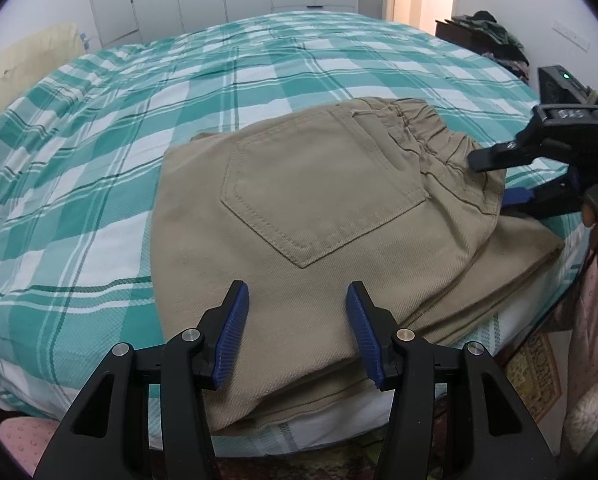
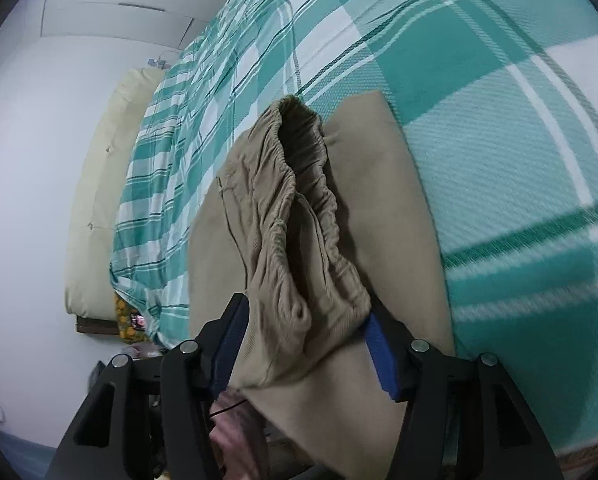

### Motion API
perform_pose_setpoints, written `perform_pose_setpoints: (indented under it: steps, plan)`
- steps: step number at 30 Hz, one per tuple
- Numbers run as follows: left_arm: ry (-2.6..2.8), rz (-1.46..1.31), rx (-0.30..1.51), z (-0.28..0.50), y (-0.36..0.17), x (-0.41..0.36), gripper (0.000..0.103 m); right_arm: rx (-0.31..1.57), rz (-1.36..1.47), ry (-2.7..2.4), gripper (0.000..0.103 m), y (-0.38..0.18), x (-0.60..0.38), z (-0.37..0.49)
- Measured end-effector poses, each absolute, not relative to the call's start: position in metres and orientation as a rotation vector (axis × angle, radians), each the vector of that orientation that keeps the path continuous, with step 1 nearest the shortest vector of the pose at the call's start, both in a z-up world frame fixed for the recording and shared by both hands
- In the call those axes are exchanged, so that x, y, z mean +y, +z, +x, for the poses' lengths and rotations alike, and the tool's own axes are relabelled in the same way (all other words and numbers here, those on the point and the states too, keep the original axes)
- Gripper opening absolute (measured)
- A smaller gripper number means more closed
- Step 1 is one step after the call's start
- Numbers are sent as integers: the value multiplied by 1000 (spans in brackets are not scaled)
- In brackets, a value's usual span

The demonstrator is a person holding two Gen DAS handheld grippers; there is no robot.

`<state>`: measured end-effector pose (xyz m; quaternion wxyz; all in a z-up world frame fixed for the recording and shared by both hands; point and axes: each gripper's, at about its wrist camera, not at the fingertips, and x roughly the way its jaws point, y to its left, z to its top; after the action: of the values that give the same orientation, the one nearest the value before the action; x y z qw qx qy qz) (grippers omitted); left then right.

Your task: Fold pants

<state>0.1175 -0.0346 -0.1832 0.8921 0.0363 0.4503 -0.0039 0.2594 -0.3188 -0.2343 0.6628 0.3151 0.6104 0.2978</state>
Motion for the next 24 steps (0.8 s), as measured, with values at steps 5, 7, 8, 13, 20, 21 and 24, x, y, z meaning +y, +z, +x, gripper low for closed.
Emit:
perform_pose_setpoints:
  steps: [5,7,8,13,20,21,24]
  plan:
    - [30,-64,894,95,-151,10,76,1316,654,722,22,-200,-313,262]
    - [61,-197,827,73,-133,48,79,1256,734,759,22,-174,-312,263]
    - [72,-245,812,64,-128,63,79,1230,773,781,22,-162,-309,263]
    - [43,-240,837,35,-121,74,85,1146,837,873,22,-112,-281,270]
    - [89,61,982,66,-162,14,85,1132,856,902,22,-89,-257,266]
    - [109,45,1002,69,-167,17,84,1128,853,900,22,-87,-258,263]
    - [134,-94,1022,72,-170,40,74,1114,842,893,22,-84,-277,260]
